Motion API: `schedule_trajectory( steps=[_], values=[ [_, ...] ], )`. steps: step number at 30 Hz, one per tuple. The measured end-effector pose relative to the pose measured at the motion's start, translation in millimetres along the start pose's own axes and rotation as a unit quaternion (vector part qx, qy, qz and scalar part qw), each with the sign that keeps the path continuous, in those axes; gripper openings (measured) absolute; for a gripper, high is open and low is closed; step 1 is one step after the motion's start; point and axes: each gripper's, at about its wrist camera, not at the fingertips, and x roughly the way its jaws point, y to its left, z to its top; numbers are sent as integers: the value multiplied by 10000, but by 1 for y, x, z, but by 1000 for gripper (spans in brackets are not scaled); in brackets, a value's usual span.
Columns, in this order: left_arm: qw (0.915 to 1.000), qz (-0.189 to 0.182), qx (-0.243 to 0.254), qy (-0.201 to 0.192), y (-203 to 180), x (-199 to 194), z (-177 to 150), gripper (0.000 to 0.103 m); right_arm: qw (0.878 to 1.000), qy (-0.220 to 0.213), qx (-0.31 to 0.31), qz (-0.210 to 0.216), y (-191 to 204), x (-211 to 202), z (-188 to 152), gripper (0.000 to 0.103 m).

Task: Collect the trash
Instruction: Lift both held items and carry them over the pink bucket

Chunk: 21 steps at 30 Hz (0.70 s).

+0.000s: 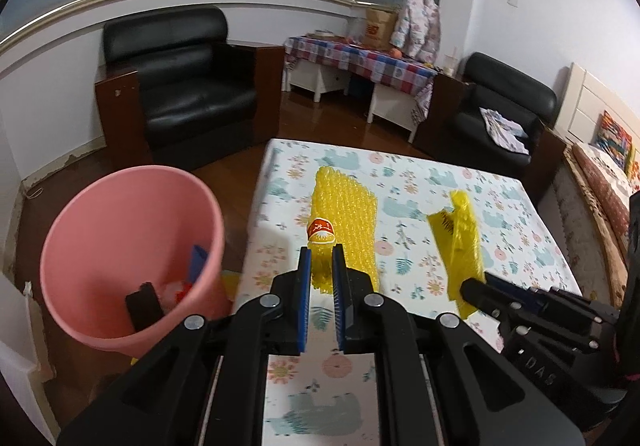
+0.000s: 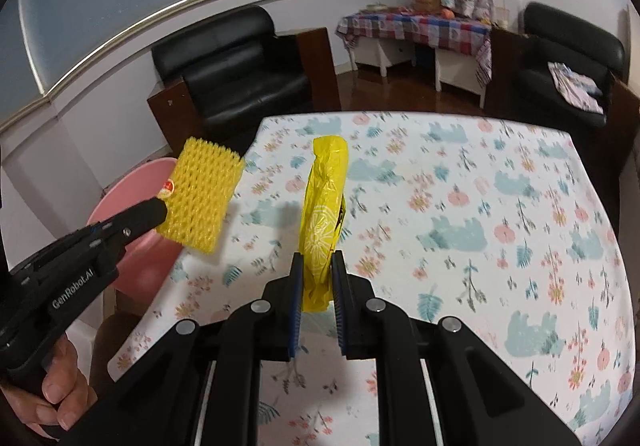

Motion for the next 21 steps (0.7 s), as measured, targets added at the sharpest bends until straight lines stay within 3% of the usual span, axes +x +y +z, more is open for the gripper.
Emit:
schedule_trajectory(
  steps=[9, 21],
  values=[
    [9993, 231, -263, -145, 28, -10, 6, 10, 9989, -172, -336, 271, 32, 3, 27, 13],
    [9940, 766, -692, -353, 77, -30, 7, 10, 9946, -73, -654, 800, 85, 23, 55, 13]
  ],
)
